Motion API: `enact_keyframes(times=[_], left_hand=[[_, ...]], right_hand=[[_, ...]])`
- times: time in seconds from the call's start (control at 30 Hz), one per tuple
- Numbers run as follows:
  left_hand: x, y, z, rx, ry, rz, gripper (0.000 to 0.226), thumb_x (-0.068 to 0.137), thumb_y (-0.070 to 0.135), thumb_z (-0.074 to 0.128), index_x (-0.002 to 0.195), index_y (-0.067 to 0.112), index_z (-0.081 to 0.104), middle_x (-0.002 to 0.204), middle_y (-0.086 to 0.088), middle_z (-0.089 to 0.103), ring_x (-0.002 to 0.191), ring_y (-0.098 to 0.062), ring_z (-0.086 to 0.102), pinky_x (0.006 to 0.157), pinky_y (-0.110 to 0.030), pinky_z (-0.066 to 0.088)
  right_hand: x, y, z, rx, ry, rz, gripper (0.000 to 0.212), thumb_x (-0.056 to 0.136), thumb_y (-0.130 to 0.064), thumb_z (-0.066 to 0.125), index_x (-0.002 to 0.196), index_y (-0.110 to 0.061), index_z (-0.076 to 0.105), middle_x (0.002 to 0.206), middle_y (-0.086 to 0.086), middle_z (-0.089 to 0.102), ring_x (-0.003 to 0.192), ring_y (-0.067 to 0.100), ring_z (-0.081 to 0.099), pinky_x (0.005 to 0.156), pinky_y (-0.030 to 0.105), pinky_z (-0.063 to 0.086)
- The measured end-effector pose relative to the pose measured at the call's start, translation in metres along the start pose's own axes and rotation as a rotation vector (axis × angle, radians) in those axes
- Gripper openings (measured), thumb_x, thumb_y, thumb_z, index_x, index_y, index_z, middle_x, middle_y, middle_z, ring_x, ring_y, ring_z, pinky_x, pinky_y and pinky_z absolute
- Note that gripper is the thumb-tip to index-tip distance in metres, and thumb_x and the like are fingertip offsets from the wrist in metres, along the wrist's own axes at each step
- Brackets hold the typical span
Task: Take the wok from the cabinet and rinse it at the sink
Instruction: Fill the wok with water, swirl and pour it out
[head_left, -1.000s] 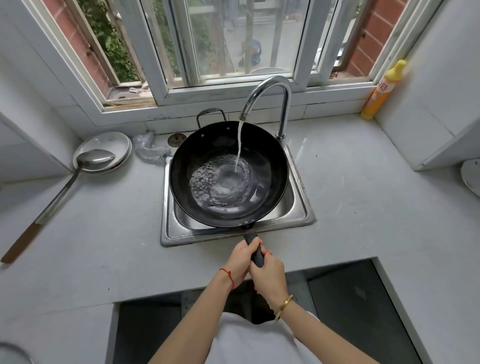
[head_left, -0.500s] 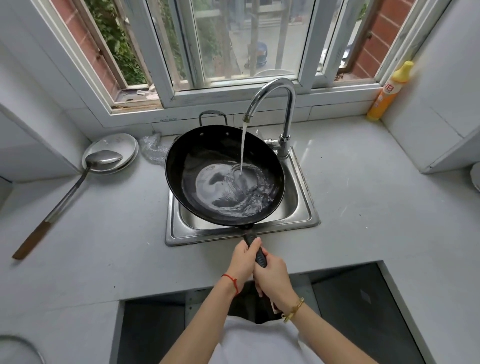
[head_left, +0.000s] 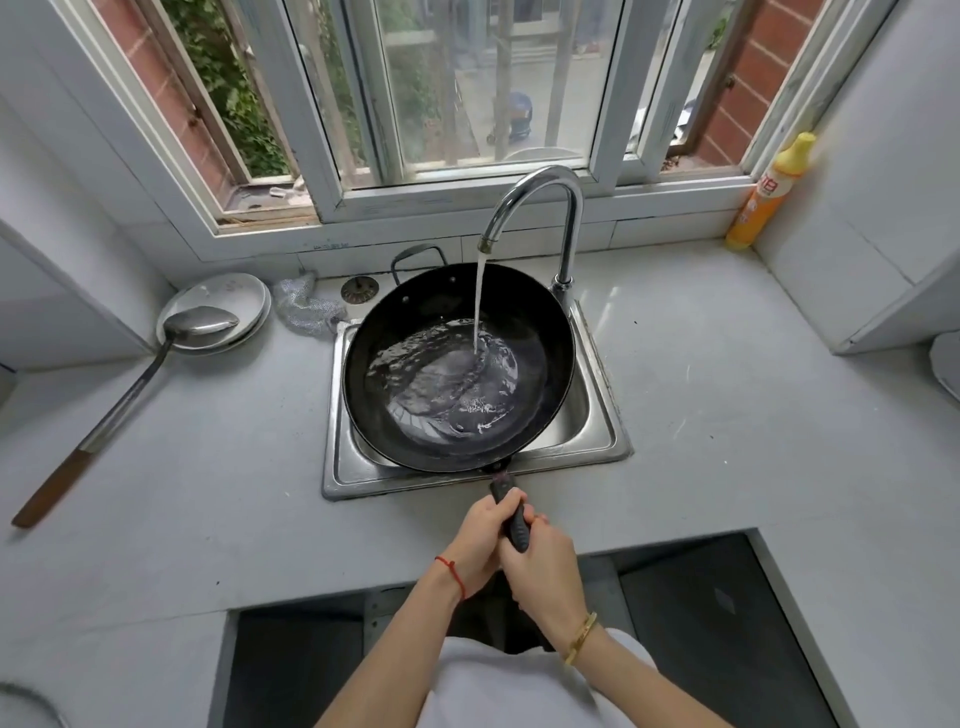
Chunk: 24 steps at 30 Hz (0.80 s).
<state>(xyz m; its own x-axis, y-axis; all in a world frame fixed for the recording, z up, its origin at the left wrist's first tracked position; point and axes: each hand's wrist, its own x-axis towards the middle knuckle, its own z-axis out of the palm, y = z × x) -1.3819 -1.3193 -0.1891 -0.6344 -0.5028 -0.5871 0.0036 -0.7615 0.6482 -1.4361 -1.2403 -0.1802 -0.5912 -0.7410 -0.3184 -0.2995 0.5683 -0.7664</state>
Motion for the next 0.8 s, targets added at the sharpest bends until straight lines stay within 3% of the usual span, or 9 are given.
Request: enact_keyframes(times=[0.13,0.2,0.33,0.47,0.6,0.8], left_hand=[[0.001,0.002,0.003,0.079,-0.001,0.031,0.018,0.101,0.014,0.046,0.084,0.009,0.052,0.066,-0.003,0.058,0.076,-0.021,0.063,0.087,-0.036,0.052],[0.002,0.003,0.003,0.152,0.032,0.066,0.02,0.1,0.014,0.048,0.081,0.009,0.054,0.065,-0.002,0.061,0.077,-0.021,0.064,0.093,-0.041,0.05],[0.004,0.003,0.001,0.294,0.145,0.116,0.02,0.097,0.025,0.056,0.083,0.01,0.053,0.073,-0.004,0.063,0.078,-0.023,0.061,0.087,-0.04,0.051],[0.0,0.006,0.0,0.395,0.208,0.144,0.021,0.099,0.026,0.053,0.087,0.008,0.051,0.072,-0.002,0.056,0.068,-0.013,0.055,0.067,-0.024,0.047],[-0.007,0.012,-0.001,0.314,0.175,0.129,0.022,0.099,0.024,0.052,0.083,0.008,0.055,0.067,0.001,0.061,0.059,-0.008,0.057,0.064,-0.021,0.047],[-0.012,0.011,-0.002,0.153,0.07,0.052,0.024,0.099,0.023,0.051,0.08,0.011,0.06,0.071,-0.002,0.059,0.064,-0.013,0.055,0.07,-0.026,0.045]], right_hand=[[0.004,0.004,-0.003,0.021,-0.014,-0.035,0.015,0.091,-0.025,0.059,0.105,-0.024,0.064,0.084,-0.002,0.066,0.074,0.011,0.064,0.058,0.013,0.05],[0.007,0.003,-0.005,0.048,-0.03,-0.047,0.013,0.092,-0.025,0.061,0.104,-0.022,0.066,0.079,-0.007,0.063,0.069,0.008,0.063,0.053,0.009,0.044],[0.009,-0.004,-0.009,0.16,-0.083,-0.015,0.011,0.093,-0.023,0.061,0.098,-0.014,0.067,0.06,-0.008,0.058,0.045,0.001,0.057,0.042,0.011,0.038],[0.005,-0.015,-0.014,0.215,-0.148,0.016,0.019,0.095,-0.022,0.057,0.091,-0.005,0.065,0.05,0.0,0.053,0.031,0.006,0.048,0.034,0.02,0.037],[0.0,-0.027,-0.016,0.197,-0.146,0.027,0.02,0.094,-0.022,0.057,0.085,-0.005,0.063,0.046,0.002,0.052,0.028,0.011,0.048,0.032,0.021,0.036],[-0.008,-0.03,-0.014,0.093,-0.082,0.018,0.019,0.092,-0.019,0.056,0.073,-0.017,0.054,0.056,0.001,0.055,0.037,0.011,0.053,0.033,0.021,0.041]])
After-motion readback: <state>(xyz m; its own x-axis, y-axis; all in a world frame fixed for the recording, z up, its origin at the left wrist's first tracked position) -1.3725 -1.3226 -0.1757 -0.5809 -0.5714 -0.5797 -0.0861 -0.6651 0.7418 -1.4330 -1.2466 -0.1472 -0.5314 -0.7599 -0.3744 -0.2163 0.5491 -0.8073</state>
